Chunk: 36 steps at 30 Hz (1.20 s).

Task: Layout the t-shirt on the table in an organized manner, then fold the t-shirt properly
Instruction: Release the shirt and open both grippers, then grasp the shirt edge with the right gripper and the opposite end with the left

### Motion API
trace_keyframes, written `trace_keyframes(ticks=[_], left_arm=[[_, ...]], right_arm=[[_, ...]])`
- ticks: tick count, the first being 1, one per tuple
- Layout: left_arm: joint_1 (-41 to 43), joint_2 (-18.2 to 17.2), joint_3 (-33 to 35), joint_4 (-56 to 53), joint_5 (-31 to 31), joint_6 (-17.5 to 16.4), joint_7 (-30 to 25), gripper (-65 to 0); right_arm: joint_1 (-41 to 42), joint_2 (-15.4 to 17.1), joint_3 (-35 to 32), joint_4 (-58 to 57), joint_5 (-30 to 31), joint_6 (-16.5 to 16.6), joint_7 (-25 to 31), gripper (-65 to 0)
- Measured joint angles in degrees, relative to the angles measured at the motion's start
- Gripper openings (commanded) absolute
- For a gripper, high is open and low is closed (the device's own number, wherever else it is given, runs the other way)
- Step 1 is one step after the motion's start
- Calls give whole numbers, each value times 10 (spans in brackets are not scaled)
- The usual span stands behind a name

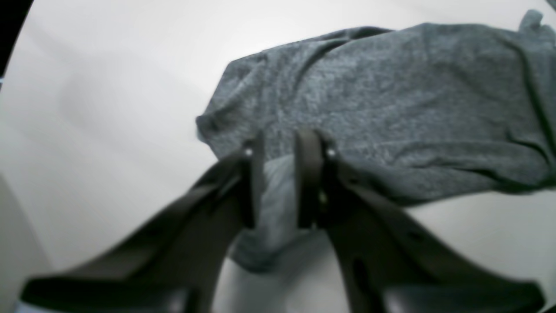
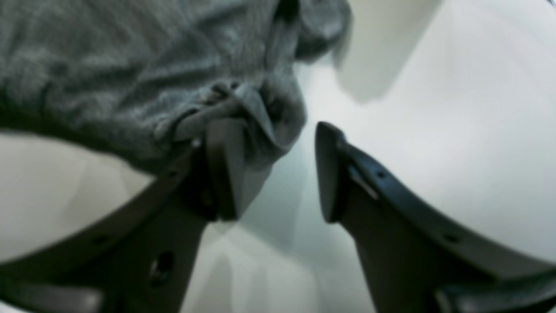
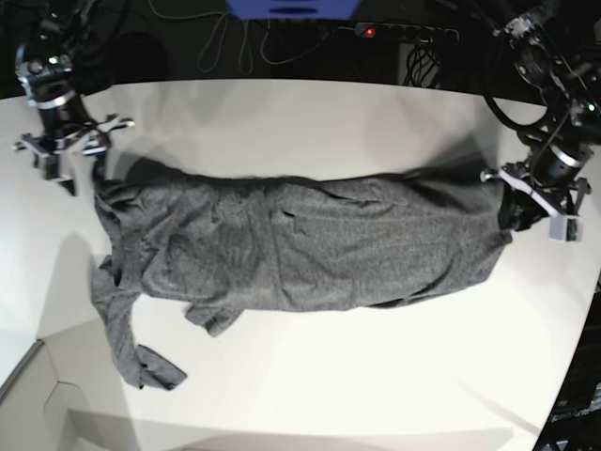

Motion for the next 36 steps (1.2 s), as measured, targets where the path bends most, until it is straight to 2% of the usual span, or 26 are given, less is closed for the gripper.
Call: trace_keyframes(ticks=[3, 5, 9, 11, 14, 17, 20, 26, 29, 36], left_arm=[[20, -2, -6, 0, -40, 0, -1, -414], [22, -1, -38, 0, -64, 0, 0, -393], [10, -3, -111, -11, -84, 0, -8, -384], [-13, -3, -137, -48, -79, 2, -5, -384], [-42, -20, -144, -98, -57, 2, -5, -384], [-52, -30, -149, -132, -35, 2, -7, -384], [-59, -25, -148, -149, -16, 2, -3, -384], [-70, -20, -146, -149, -10, 2, -7, -384], [-70, -21, -146, -149, -10, 2, -7, -384], [-67, -24, -146, -149, -10, 2, -7, -384]], right_arm=[[20, -35, 76, 1, -5, -8, -4, -327], [41, -47, 114, 1, -6, -7, -6, -319], [50, -54, 127, 2, -3, -7, 0, -317], [32, -57, 97, 5, -5, -9, -5, -317], [-8, -56, 4, 27, -7, 0, -9, -317], [-25, -76, -75, 43, -5, 0, -4, -317], [-29, -85, -136, 32, -4, 2, -6, -317], [-7, -90, -224, -40, -7, 0, -84, -317], [14, -103, -247, -95, -4, 0, -78, -317], [83, -101, -247, -184, 5, 1, -63, -317]])
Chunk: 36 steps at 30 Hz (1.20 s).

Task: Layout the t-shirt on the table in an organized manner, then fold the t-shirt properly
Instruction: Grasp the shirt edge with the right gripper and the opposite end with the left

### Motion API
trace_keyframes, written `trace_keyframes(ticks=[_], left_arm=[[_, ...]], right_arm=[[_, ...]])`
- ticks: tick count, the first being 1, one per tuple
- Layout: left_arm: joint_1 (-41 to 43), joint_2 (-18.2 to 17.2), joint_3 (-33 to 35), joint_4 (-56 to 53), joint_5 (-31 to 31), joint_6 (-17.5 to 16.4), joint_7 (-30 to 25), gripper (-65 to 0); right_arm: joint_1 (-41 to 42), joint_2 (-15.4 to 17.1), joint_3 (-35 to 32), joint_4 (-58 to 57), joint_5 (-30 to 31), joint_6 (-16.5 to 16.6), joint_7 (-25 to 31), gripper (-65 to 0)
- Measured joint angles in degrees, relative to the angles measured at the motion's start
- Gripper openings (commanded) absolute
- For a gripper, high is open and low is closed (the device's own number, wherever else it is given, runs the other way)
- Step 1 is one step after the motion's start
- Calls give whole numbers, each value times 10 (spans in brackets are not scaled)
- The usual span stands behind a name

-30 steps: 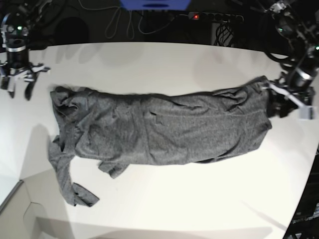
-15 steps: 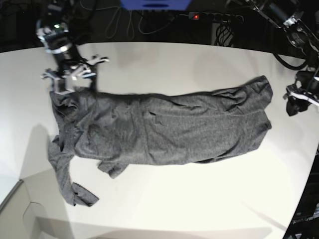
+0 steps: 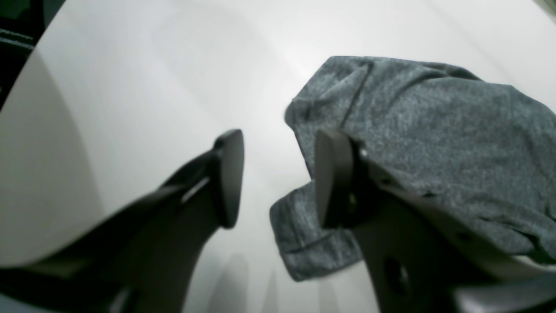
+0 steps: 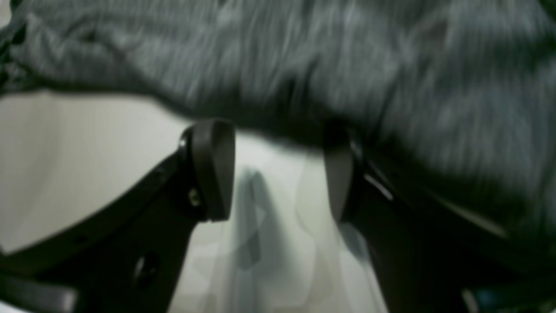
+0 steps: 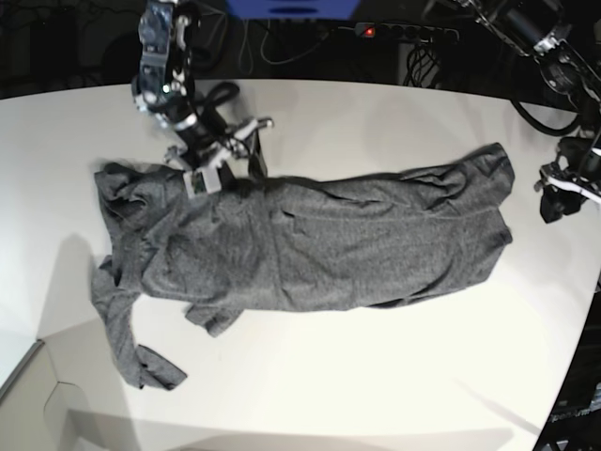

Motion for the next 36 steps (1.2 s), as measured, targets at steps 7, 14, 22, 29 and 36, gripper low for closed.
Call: trace_keyframes(ticks=[7, 14, 22, 29, 36], left_arm=[[0, 2, 0, -23, 57, 0, 0, -384], [2, 5, 0, -40, 60, 0, 1, -384], [2, 3, 0, -37, 60, 0, 0, -384], [-1, 19, -1, -36, 59, 0, 0, -384], [-2, 24, 63, -36, 56, 0, -3, -384]], right_arm=[[30, 0, 0, -14, -3, -1, -7, -318], [67, 5, 1, -17, -12, -1, -20, -377], [91, 17, -3, 34, -16, -1, -30, -650], [104, 17, -27, 197, -14, -4, -54, -650], [130, 17, -49, 263, -12, -3, -137, -650]])
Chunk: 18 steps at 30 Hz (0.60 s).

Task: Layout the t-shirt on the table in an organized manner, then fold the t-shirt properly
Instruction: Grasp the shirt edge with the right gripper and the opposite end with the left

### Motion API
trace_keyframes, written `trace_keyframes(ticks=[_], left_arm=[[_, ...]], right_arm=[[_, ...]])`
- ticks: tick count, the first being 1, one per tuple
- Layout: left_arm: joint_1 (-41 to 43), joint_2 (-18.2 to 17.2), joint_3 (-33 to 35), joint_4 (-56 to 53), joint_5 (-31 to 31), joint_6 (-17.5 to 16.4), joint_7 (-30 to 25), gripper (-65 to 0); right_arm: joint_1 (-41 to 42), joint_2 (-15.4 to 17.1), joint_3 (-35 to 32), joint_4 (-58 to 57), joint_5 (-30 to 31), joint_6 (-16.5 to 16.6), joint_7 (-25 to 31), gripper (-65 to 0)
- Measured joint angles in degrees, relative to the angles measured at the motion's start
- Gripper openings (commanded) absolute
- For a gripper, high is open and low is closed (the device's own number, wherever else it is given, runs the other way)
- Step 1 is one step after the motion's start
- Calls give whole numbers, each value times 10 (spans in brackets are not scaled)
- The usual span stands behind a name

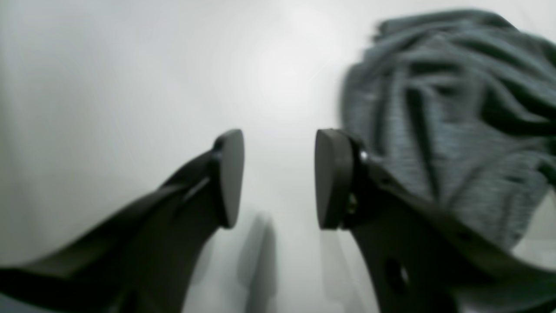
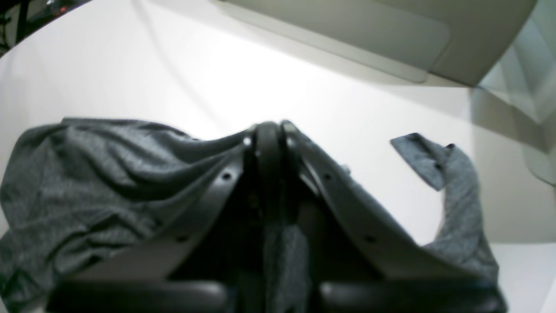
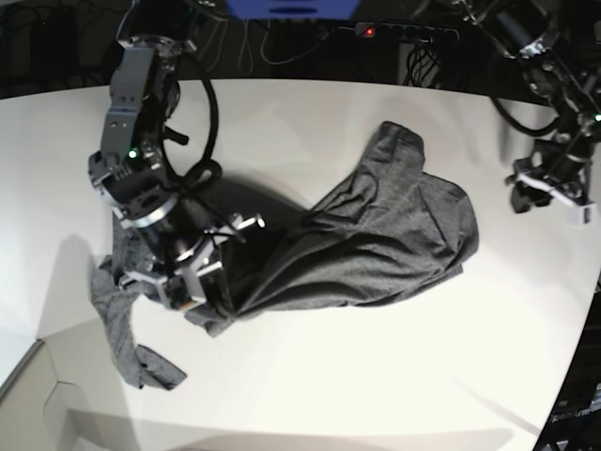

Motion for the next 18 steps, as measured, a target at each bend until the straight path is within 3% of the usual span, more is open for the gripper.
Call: trace_keyframes(ticks=[7, 10, 15, 18], left_arm=[[9, 66, 70, 19, 10, 0, 8, -383], [45, 74, 114, 78, 1, 1, 3, -371], [127, 73, 203, 142, 3, -1, 6, -262], [147, 72, 212, 153, 3, -4, 3, -195]], right_arm=[[-17, 7, 2, 0, 0, 0, -5, -650], [-19, 19, 3, 0, -1, 0, -8, -650], [-18, 29, 2, 0, 0, 0, -7, -650], [-17, 29, 2, 0, 0, 0, -7, -650]])
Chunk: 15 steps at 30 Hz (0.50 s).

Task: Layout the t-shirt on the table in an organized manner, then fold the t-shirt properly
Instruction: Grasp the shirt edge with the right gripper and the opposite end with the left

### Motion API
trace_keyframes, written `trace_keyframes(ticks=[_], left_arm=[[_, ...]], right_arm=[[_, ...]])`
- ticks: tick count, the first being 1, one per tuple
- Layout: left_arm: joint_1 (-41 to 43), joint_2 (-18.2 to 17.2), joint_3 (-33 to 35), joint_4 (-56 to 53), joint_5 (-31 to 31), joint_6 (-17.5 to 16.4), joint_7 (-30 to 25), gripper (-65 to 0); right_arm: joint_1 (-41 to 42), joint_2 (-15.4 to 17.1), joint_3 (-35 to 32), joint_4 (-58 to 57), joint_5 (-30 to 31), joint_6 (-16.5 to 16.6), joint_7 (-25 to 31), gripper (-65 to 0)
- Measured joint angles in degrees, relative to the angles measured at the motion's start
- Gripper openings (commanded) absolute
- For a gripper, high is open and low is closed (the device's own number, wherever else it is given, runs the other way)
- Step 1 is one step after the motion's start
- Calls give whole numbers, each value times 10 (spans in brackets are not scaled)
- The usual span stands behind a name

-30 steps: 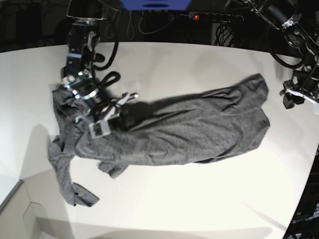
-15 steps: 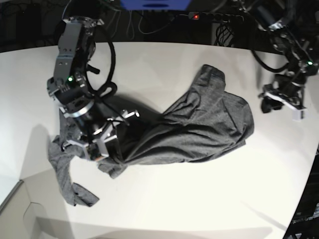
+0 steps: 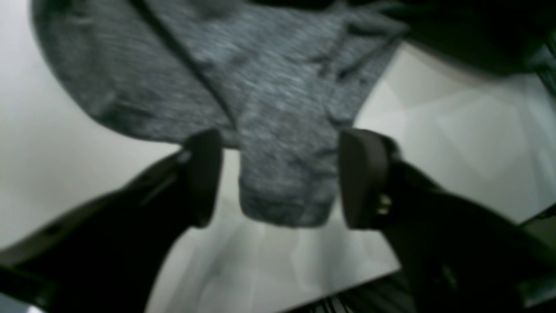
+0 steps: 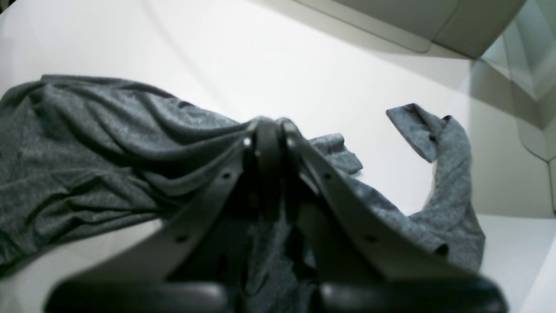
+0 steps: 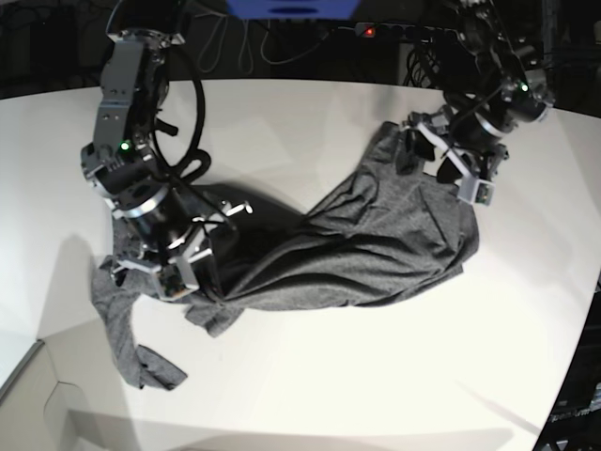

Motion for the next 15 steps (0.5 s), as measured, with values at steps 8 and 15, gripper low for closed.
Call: trace_keyframes(ticks=[8, 15], left_arm=[[-1, 2, 0, -70, 4, 4, -1, -146], [-35, -2, 33, -140, -19, -1, -32, -151]], right_arm=[[0, 2, 0, 0, 0, 0, 0, -650], [0, 2, 0, 0, 0, 0, 0, -650]])
